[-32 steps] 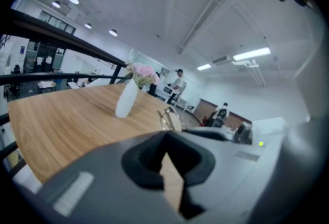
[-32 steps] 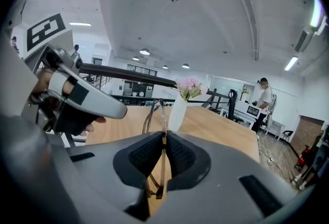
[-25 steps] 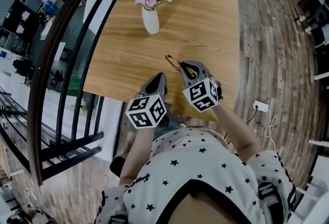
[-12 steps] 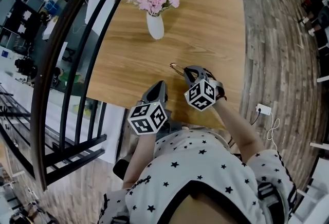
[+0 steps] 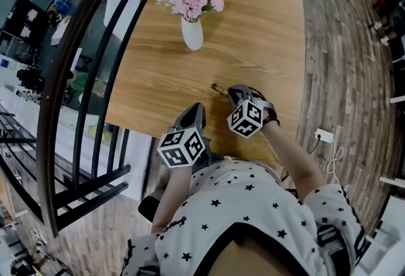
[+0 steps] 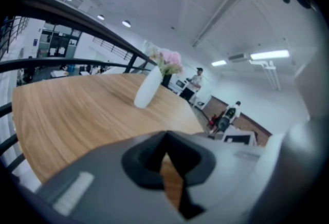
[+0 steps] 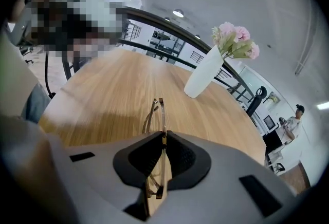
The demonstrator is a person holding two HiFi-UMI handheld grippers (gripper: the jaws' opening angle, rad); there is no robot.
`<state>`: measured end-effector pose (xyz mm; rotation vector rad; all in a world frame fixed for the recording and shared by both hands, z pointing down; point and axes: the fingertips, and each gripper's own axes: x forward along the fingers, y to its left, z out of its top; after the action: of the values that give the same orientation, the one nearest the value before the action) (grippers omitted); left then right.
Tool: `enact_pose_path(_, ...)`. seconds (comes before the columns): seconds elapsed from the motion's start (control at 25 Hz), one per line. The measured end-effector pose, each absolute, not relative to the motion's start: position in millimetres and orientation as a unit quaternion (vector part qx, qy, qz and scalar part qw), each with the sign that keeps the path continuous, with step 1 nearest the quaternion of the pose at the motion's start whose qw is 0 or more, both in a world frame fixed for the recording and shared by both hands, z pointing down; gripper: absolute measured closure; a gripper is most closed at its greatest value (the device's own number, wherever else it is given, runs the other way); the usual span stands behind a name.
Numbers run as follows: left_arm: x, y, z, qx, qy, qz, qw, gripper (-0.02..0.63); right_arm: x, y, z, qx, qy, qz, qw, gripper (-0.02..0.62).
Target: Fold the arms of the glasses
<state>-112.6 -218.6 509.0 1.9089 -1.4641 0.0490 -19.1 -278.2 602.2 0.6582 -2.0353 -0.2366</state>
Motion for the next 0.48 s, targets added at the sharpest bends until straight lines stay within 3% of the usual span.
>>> enact_pose_path(0.48,-110.3,-220.0,515.8,0.739,-0.566,0.028,0.364,0.597,-23.9,-273.2,612.5,0.250,-0.824,-0.114,0.496,0.562)
